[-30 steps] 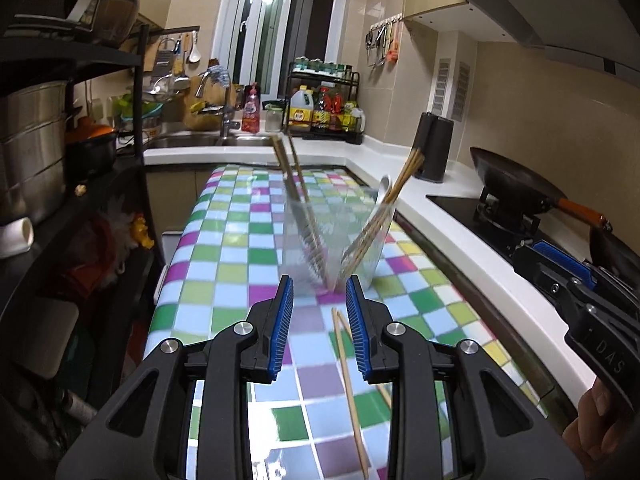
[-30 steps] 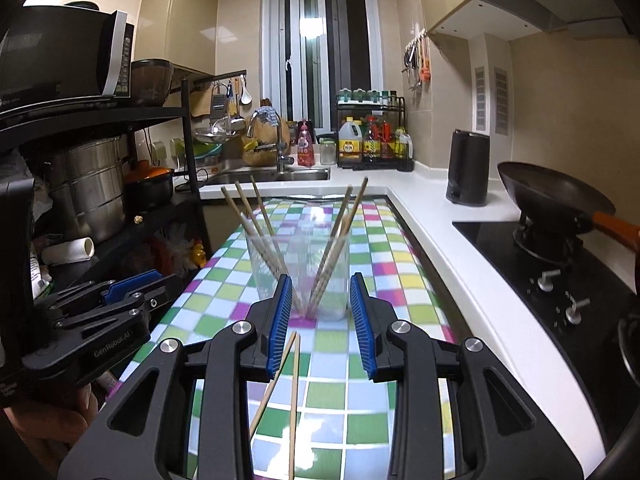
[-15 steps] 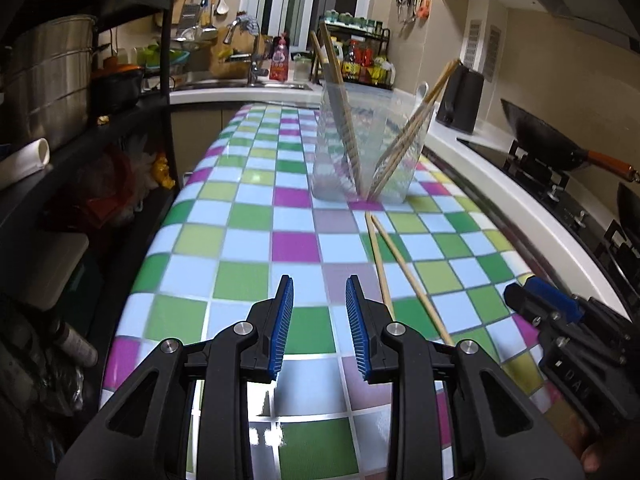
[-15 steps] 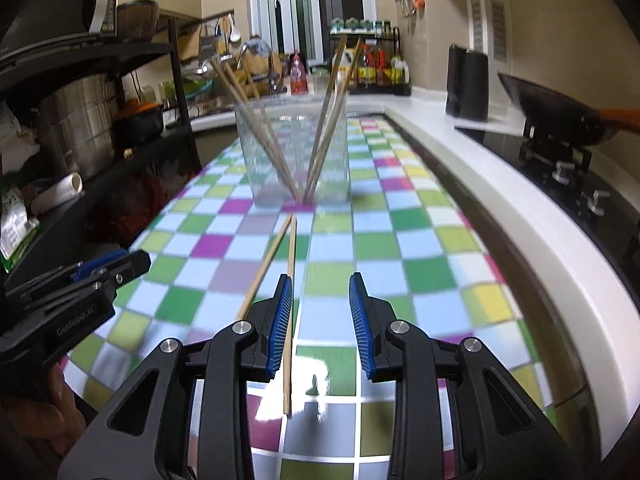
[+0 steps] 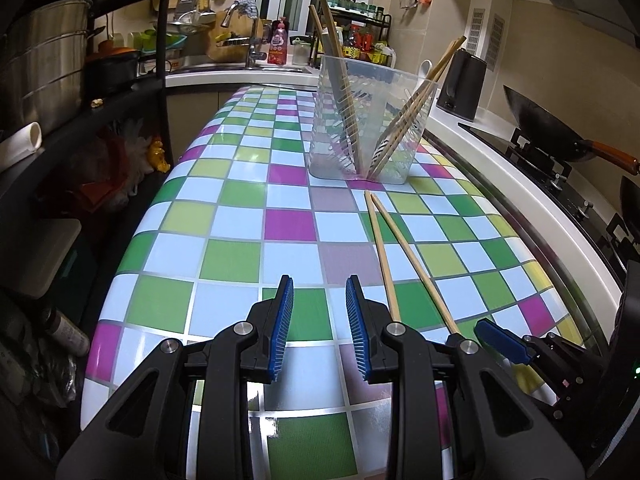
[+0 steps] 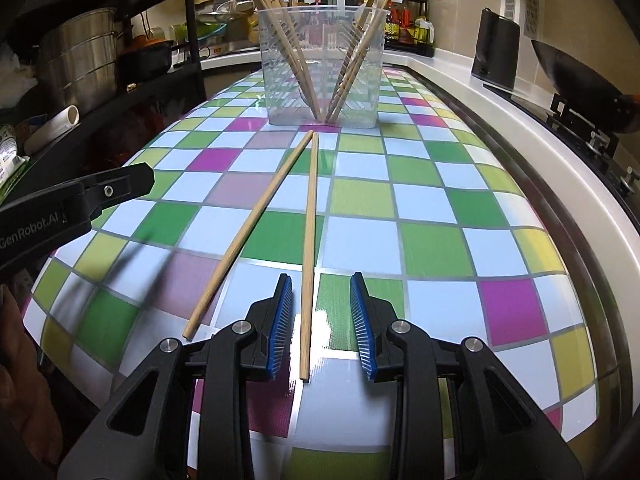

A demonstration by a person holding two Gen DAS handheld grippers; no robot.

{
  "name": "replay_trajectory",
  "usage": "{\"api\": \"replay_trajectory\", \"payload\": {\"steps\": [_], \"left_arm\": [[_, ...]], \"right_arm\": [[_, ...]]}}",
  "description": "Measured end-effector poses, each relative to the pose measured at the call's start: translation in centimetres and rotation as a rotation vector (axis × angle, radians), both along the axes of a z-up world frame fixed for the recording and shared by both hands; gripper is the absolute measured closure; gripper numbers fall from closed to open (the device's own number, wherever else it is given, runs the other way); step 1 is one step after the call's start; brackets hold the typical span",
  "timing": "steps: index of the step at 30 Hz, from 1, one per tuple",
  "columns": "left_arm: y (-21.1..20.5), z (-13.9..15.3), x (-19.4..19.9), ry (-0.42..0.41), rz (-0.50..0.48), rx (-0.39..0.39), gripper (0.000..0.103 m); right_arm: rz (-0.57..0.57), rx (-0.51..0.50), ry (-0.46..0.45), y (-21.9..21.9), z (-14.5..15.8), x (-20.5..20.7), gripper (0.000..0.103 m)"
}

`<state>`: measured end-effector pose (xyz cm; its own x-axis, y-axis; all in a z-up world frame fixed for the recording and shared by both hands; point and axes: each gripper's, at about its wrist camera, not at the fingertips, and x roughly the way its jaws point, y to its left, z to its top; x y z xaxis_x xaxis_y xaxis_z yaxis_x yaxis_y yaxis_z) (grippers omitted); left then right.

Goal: Organize utensils
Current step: 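Move both tools back down to the last chopsticks on the cloth, then grasp a wooden chopstick with the left tool while the right tool grasps another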

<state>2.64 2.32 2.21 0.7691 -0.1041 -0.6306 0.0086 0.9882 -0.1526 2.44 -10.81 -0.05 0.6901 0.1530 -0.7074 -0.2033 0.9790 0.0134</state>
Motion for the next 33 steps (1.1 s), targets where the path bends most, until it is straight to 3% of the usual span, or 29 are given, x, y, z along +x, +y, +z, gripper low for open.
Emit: {"api": "replay_trajectory", "payload": {"steps": [6, 20, 31, 33], "left_arm": [[-0.8, -0.6, 0.2, 0.019, -0.051, -0.028, 0.075], [-4.3, -2.5, 0.3, 0.089, -0.182, -0.027, 0.075], [-6.3, -3.5, 0.2, 0.105, -0.185, 0.107, 0.075], [-6.2, -3.4, 0.2, 0.105, -0.176, 0.125, 0.080]], "right_arm": [[-0.004, 0.002, -0.004, -0.2, 0.0, -0.2, 0.097], [-0.043, 0.015, -0.007, -2.0, -0.1, -0.2, 0.097], [-0.070, 0.010, -0.016, -2.7, -0.2, -0.4, 0.097], [-0.071, 0.008, -0.018, -2.7, -0.3, -0.4, 0.097]]}}
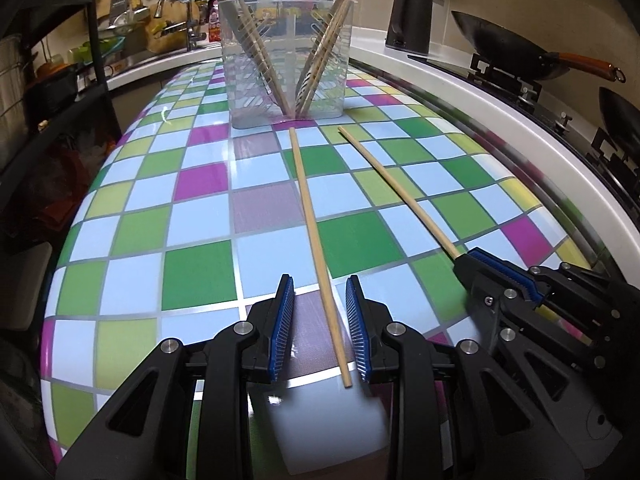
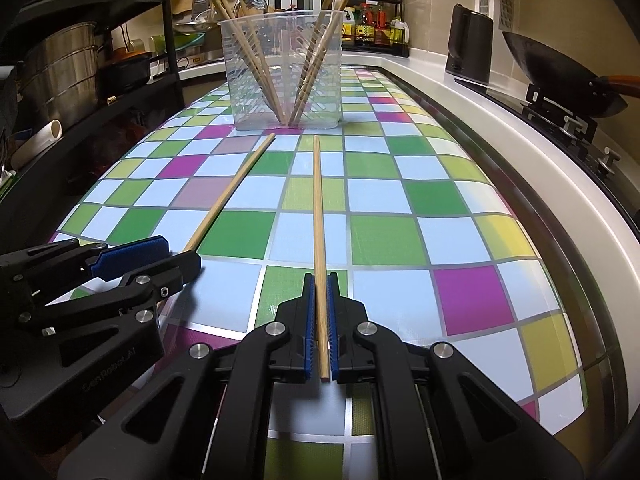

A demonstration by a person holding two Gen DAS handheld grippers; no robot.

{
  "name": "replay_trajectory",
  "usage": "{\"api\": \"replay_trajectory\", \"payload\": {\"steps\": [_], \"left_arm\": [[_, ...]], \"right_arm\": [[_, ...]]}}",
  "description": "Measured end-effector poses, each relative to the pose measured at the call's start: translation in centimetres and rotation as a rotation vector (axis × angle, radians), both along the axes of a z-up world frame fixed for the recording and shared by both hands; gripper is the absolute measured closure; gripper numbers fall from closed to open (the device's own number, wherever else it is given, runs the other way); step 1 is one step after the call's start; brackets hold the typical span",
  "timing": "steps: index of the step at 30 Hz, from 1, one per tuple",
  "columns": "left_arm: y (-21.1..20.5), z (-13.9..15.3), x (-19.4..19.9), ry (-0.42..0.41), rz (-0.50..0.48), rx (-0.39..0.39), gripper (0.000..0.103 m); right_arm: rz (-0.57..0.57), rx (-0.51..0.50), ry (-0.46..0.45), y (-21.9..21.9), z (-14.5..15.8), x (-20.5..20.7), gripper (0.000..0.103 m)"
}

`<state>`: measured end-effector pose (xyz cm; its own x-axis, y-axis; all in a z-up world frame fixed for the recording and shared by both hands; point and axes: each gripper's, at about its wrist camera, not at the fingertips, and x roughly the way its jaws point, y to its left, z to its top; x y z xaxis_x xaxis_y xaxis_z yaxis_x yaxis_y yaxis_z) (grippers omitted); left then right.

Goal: Organize utensils
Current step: 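Grasp a wooden chopstick with the left tool while the right tool grasps another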

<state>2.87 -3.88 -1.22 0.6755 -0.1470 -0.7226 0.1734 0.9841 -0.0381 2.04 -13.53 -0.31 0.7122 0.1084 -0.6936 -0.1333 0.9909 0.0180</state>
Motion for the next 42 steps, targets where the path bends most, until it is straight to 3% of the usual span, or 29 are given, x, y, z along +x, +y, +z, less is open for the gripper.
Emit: {"api": "replay_trajectory", "payload": {"steps": [3, 4, 8, 17, 26, 42], "left_arm": [[0.6, 0.0, 0.0, 0.000, 0.022, 0.005, 0.096], [0.9, 0.1, 0.1, 0.001, 0.029, 0.001, 0.097], [2.4, 0.2, -0.1, -0.014, 0.082, 0.002, 0.097], [2.9, -0.1, -0.4, -0.021, 0.085, 0.008, 0.096], [2.7, -0.1, -0.5, -0.042, 0.100, 0.064, 0.096], [3.3, -0.5, -0.9, -0.079, 0.133, 0.045, 0.096]], "right_arm": [[0.000, 0.002, 0.001, 0.0, 0.0, 0.0, 0.097], [-0.001, 0.001, 0.001, 0.0, 0.0, 0.0, 0.097], [-0.009, 0.003, 0.001, 0.0, 0.0, -0.1, 0.097], [-0.032, 0.004, -0.013, 0.2, -0.1, -0.3, 0.095], [-0.033, 0.005, -0.017, 0.0, -0.1, -0.4, 0.097], [-0.037, 0.011, -0.022, 0.0, -0.2, -0.4, 0.096]]}}
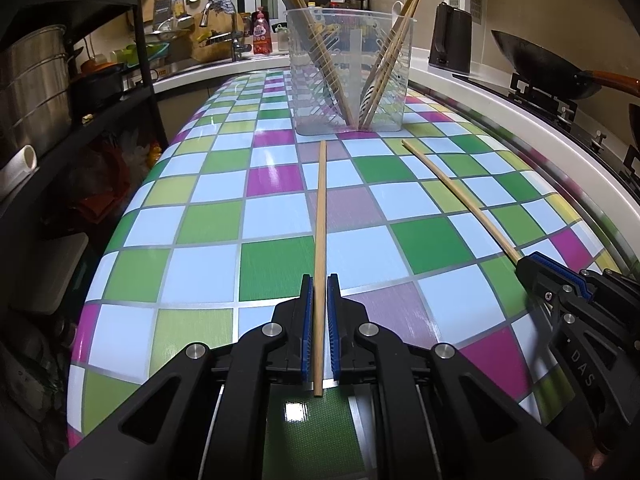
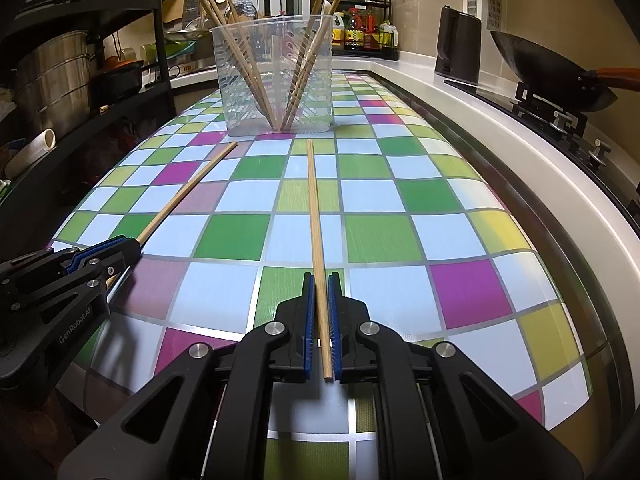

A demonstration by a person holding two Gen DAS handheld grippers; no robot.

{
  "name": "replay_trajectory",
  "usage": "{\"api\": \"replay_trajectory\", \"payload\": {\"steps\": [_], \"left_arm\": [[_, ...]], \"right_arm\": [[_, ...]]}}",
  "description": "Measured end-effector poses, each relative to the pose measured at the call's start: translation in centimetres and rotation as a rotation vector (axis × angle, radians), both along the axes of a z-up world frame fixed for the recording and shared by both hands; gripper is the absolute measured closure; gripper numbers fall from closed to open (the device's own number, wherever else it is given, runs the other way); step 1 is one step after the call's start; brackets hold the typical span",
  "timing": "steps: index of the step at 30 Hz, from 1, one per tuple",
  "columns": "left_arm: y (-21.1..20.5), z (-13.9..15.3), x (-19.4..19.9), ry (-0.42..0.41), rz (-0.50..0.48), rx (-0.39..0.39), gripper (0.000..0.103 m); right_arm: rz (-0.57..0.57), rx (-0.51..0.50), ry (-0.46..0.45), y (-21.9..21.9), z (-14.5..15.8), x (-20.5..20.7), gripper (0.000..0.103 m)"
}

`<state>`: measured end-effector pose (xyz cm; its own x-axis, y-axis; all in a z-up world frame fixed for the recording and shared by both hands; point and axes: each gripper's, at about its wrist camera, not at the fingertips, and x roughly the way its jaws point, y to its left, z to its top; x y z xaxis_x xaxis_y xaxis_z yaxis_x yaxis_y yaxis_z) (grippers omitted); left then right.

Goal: Organize utensils
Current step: 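Grasp a wooden chopstick with the left tool while the right tool grasps another, then lift both chopsticks and carry them above the clear container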

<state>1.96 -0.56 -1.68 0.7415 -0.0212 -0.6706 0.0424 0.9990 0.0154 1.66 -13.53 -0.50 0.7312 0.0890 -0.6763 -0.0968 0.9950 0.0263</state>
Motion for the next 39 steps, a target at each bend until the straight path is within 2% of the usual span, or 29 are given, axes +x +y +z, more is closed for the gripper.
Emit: {"api": "replay_trajectory", "payload": {"steps": [16, 19, 29, 39], "left_arm": [[-0.2, 0.1, -0.1, -0.016, -0.004, 0.003, 0.097], [0.0, 0.5, -0.3, -0.028, -0.001, -0.005, 0.097], [0.2, 5.7, -2.9, -0.239, -0.018, 0.012, 0.097], [1.0, 10.1, -3.4, -0.352, -0.032, -0.025, 0.097]], "right_arm": [[-0.002, -0.008, 0.012, 0.0, 0.2, 0.2, 0.097], [-0.011, 0.003, 0.003, -0.2, 1.2, 0.1, 0.097], [0.004, -0.023, -0.119, -0.2, 7.1, -1.4, 0.097], [0.012, -0.026, -0.221, -1.1, 12.0, -1.9, 0.097]]}}
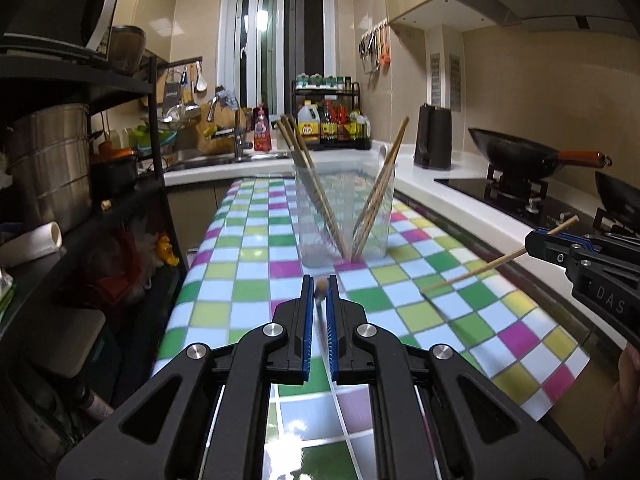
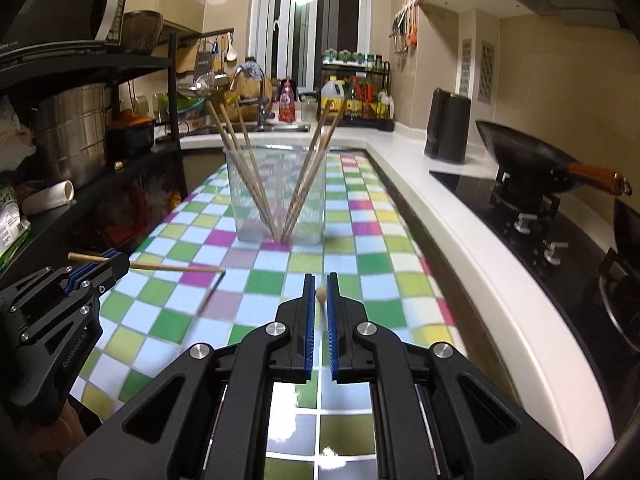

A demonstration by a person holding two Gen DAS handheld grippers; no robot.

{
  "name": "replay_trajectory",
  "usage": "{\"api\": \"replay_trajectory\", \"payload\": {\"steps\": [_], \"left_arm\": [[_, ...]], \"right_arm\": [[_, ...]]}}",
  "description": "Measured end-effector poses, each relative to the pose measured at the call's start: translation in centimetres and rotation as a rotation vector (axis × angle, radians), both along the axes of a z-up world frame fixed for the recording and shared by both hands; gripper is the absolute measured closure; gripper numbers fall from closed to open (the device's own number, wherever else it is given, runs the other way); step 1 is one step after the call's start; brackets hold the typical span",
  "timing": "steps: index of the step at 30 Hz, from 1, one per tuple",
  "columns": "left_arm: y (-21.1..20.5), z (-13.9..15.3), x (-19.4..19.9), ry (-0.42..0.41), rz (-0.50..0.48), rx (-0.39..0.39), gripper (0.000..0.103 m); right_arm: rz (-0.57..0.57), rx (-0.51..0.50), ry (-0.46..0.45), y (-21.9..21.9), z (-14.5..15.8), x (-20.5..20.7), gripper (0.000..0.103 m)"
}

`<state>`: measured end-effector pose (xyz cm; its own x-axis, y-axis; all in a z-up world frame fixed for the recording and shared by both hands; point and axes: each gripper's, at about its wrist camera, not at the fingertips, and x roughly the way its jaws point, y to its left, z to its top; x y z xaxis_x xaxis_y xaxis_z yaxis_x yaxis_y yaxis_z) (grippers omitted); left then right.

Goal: Organize utensils
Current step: 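Lift both chopsticks and carry them above the clear container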

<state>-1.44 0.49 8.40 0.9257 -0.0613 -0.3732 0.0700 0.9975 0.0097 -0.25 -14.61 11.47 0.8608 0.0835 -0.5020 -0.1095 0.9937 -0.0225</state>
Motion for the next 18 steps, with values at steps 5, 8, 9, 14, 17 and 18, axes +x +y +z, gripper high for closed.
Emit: {"api": "replay_trajectory", "payload": {"steps": [5, 8, 9, 14, 17, 18], "left_arm": [[0.3, 2.0, 0.6, -0.021, -0.018, -0.015, 0.097], [0.5, 3.3, 1.5, -0.007, -0.038, -0.028, 0.097], [0.5, 3.8, 1.9, -0.001, -0.046, -0.028, 0.097], [1.1, 6.7, 4.8, 0.070, -0.091, -0.059, 0.097], [1.7, 8.6, 6.7, 0.105, -0.117, -0.087, 0.097], [1.9, 9.6, 7.5, 0.109, -0.125, -0.096, 0.097]], "right_arm": [[0.028, 0.000, -0.049, 0.4, 2.5, 0.4, 0.097], [0.051, 0.014, -0.058, 0.5, 3.8, 1.3, 0.097], [0.058, 0.018, -0.062, 0.6, 4.3, 1.6, 0.097], [0.105, 0.047, -0.061, 0.8, 7.3, 3.9, 0.097], [0.127, 0.041, -0.066, 1.0, 9.2, 5.3, 0.097], [0.133, 0.037, -0.072, 1.0, 10.1, 5.8, 0.097]]}}
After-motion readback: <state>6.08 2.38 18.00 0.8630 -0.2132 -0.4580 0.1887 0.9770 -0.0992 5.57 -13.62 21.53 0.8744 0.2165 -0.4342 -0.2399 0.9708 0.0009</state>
